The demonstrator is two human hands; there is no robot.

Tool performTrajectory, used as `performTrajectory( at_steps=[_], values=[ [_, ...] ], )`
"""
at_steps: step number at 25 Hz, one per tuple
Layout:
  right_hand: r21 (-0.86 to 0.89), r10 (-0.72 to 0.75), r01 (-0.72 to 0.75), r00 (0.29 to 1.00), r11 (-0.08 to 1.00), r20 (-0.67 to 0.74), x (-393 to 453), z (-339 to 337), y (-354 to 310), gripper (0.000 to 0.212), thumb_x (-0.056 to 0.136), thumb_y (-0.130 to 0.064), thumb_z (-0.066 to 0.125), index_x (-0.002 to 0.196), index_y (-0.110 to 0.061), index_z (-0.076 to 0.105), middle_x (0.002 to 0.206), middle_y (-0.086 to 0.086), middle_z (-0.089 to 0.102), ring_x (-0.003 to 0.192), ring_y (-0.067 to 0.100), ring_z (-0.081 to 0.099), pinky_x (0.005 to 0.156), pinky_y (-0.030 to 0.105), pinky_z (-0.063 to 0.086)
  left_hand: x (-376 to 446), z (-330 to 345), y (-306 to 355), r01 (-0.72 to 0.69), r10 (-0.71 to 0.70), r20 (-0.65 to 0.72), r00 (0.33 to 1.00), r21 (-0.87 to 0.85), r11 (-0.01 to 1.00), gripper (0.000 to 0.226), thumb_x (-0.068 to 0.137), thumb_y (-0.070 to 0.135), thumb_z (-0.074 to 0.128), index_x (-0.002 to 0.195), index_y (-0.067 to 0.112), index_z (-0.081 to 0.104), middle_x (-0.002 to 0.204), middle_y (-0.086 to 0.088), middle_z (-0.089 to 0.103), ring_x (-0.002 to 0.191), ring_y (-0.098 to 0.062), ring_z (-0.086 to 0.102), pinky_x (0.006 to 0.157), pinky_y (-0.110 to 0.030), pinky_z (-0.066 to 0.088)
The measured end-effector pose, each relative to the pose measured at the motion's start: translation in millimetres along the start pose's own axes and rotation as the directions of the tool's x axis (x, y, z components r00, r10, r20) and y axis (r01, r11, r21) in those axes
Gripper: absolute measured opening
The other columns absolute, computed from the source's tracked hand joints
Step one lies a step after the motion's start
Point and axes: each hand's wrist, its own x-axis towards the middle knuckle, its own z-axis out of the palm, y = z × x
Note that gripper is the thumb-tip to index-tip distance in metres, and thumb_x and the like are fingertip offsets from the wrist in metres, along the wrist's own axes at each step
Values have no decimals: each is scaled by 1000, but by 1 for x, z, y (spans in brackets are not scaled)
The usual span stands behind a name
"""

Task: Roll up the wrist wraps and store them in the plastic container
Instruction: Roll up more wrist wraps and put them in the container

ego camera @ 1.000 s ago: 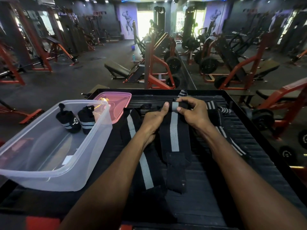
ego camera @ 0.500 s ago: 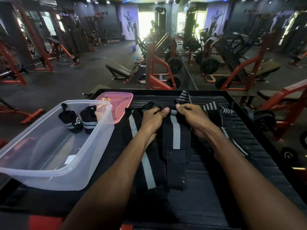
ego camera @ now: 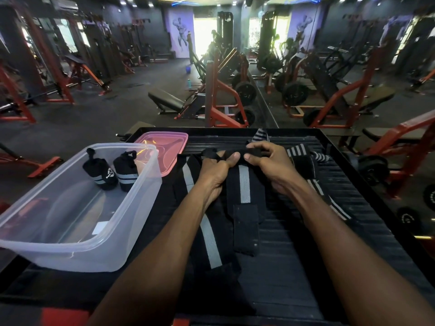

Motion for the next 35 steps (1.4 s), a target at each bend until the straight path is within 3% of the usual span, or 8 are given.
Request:
performTrajectory(
  at_steps=[3,8,12,15,18,24,28,35],
  values=[
    [30,84,-84,996,996,20,1,0,3,11,87,-18,76,96,-12,74,99,13,75,93,28,71,88,52,57,0,-1,-2,-59,58,16,998,81,995,16,88,2,71,97,15,75,102,-12,76,103,-29,72,94,-43,57],
    [26,-51,52,998,998,-43,-2,-3,0,24,80,5,76,94,-13,76,100,9,74,92,19,70,88,37,59,-5,6,1,35,-30,57,998,-83,996,23,87,11,75,109,3,71,105,-18,75,103,-33,72,91,-46,58],
    [105,-39,39,999,994,-4,-3,0,-3,30,76,10,76,87,-17,76,94,8,74,89,20,70,87,36,59,-4,4,2,18,-19,-4,1000,-64,998,4,89,12,74,85,11,73,82,-5,78,89,-24,74,91,-42,58],
    [251,47,-56,998,966,40,-2,3,-5,6,88,-8,72,93,-11,75,96,8,76,93,20,72,85,32,56,-1,0,1,-42,43,-33,999,49,998,5,85,11,76,89,13,78,94,-9,79,96,-24,74,96,-43,56],
    [204,189,-206,977,957,99,1,3,1,25,96,-25,66,108,-3,69,103,14,76,99,29,73,87,41,59,-4,1,0,-103,111,-54,992,138,985,19,85,6,75,87,24,76,88,3,78,87,-10,74,83,-28,59],
    [95,30,-31,1000,995,9,-1,-1,2,26,89,10,63,99,-13,69,101,12,68,95,34,69,78,57,60,-4,11,1,88,-89,-11,996,-52,995,23,87,21,75,102,4,71,96,-16,75,86,-31,73,72,-43,61],
    [56,-42,39,998,998,46,-4,2,-3,41,78,21,64,92,-16,70,93,8,67,90,26,67,84,45,59,-3,5,2,63,-65,-53,997,-37,997,16,88,18,74,99,7,73,98,-15,76,90,-31,74,82,-47,61],
    [227,206,-235,968,945,145,-5,2,-7,13,97,-15,64,105,-5,67,99,15,69,79,25,71,56,41,62,-3,1,0,-130,137,-39,990,153,980,20,87,4,72,104,16,74,102,-5,77,99,-22,72,91,-39,58]
  ],
)
